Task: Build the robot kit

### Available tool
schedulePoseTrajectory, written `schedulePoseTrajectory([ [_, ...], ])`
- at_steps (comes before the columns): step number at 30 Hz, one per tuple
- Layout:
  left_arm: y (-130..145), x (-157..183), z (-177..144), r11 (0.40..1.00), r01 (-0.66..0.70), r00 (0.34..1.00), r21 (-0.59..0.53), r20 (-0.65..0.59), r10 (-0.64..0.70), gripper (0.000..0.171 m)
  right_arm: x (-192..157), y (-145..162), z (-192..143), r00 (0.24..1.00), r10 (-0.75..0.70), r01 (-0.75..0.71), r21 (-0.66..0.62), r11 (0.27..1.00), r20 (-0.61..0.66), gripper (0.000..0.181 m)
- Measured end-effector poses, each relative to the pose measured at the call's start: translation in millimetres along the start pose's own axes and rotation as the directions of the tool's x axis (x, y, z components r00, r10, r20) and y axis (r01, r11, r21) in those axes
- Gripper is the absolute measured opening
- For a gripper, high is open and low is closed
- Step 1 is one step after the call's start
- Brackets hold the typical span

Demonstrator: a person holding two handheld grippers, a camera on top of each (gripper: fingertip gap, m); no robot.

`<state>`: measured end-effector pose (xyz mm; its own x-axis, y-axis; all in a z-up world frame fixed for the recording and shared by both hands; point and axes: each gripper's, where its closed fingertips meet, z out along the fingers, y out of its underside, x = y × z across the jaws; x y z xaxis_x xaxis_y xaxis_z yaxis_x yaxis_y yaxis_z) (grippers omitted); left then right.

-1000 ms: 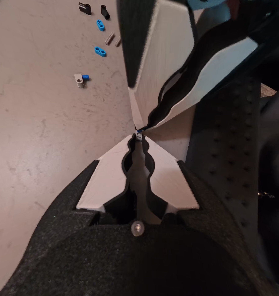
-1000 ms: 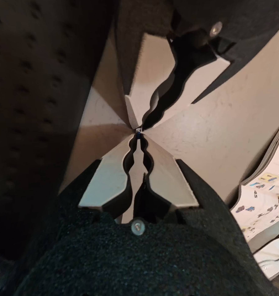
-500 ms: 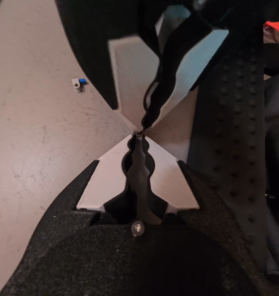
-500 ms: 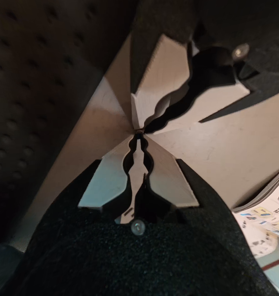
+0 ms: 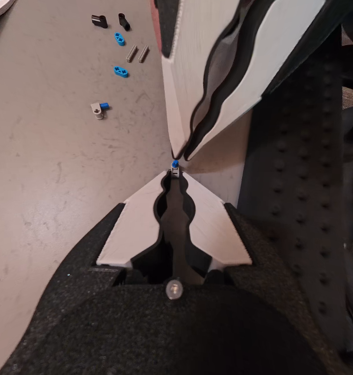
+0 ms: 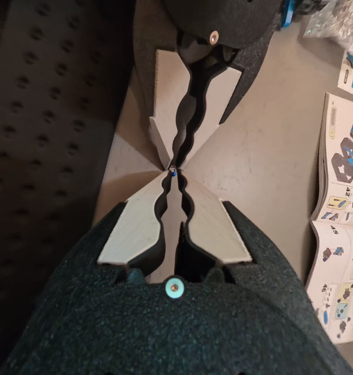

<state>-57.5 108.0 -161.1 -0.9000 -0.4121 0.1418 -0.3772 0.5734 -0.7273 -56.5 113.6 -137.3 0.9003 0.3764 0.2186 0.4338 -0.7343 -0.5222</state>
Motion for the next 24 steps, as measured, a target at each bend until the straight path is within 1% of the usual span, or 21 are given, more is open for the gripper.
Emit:
schedulePoseTrajectory([
  [2, 0, 0, 0, 1.0, 0.004, 1.0, 0.0, -0.003, -0.004, 0.007, 2, 1, 4, 1.0, 0.005, -0.005, 0.018, 1.0, -0.021, 0.003],
  [4, 0, 0, 0, 1.0, 0.008, 1.0, 0.0, -0.005, -0.008, 0.007, 0, 7, 8, 1.0, 0.012, -0.012, 0.006, 1.0, -0.007, 0.0],
  [6, 0, 0, 0, 1.0, 0.004, 1.0, 0.0, -0.001, -0.004, 0.007, -1, 7, 8, 1.0, 0.018, -0.017, 0.023, 1.0, -0.004, 0.0],
  [13, 0, 0, -1, 1.0, -0.013, 1.0, -0.001, 0.012, 0.013, 0.007, -1, 9, 9, 1.0, 0.027, -0.027, -0.006, 1.0, 0.004, 0.0],
  [15, 0, 0, -1, 0.999, -0.041, 0.999, -0.001, 0.036, 0.041, 0.007, -1, 9, 9, 0.998, 0.06, -0.06, 0.022, 0.998, 0.007, 0.0],
  [16, -2, -2, -1, 0.998, -0.066, 0.996, -0.001, 0.066, 0.066, 0.007, 2, 11, 6, 0.996, 0.089, -0.089, 0.032, 0.996, -0.006, 0.0],
  [17, -5, -11, -1, 0.994, -0.106, 0.984, 0.002, 0.143, 0.104, 0.007, 7, 14, 1, 0.992, 0.118, -0.115, 0.055, 0.992, -0.038, 0.001],
  [18, -12, -23, -2, 0.986, -0.165, 0.955, 0.001, 0.25, 0.159, 0.007, 16, 19, -7, 0.985, 0.157, -0.151, 0.083, 0.985, -0.076, 0.008],
  [19, -19, -33, -2, 0.972, -0.234, 0.913, -0.02, 0.34, 0.226, 0.007, 23, 24, -17, 0.973, 0.209, -0.197, 0.118, 0.973, -0.098, 0.01],
  [21, -27, -48, 4, 0.929, -0.346, 0.807, -0.128, 0.465, 0.365, 0.007, 39, 36, -32, 0.936, 0.322, -0.293, 0.193, 0.936, -0.14, 0.01],
  [23, -35, -56, 11, 0.868, -0.432, 0.692, -0.245, 0.527, 0.493, 0.007, 54, 56, -39, 0.895, 0.399, -0.358, 0.215, 0.909, -0.197, 0.01],
  [24, -38, -57, 15, 0.837, -0.464, 0.648, -0.289, 0.534, 0.544, 0.008, 59, 63, -41, 0.88, 0.426, -0.381, 0.222, 0.897, -0.209, 0.01],
])
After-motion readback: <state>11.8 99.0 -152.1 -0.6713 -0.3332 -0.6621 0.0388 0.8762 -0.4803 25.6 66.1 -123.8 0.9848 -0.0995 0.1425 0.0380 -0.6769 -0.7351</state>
